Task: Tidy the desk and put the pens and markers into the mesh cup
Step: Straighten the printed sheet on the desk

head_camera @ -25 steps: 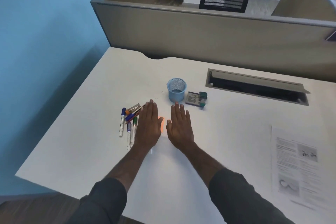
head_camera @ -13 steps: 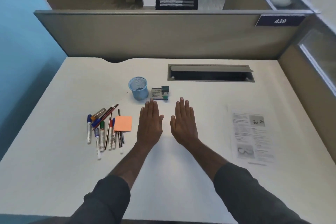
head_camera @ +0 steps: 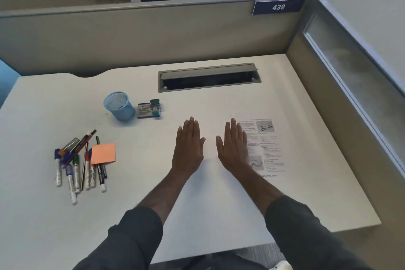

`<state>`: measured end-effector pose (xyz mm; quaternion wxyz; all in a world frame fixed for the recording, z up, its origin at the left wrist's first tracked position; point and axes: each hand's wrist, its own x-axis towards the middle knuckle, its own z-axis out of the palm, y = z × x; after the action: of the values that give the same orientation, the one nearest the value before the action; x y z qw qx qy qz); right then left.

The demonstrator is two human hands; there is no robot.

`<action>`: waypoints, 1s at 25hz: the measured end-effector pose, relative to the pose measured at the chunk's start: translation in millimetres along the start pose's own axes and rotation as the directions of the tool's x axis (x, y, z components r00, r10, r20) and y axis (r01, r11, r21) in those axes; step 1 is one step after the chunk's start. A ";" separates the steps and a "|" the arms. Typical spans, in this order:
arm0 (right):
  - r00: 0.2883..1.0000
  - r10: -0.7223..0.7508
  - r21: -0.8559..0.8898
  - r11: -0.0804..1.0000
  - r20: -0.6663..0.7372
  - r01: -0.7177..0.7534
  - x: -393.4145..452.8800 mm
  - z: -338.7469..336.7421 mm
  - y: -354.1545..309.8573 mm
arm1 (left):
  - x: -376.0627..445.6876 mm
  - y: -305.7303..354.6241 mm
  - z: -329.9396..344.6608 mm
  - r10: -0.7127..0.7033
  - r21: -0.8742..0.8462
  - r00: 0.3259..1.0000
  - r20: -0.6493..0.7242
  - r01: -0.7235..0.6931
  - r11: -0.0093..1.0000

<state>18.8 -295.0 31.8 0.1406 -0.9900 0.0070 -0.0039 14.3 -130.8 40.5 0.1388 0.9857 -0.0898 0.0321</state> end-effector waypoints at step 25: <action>0.956 0.289 -0.087 0.955 0.045 -0.285 -14.4 -8.1 141.8 | 7.5 90.7 80.0 0.267 -0.068 0.896 0.355 -0.260 0.963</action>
<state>2.5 -433.3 0.0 0.1004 -0.9830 0.1469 0.0451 7.9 -240.1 -11.2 0.1238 0.9521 -0.2466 -0.1318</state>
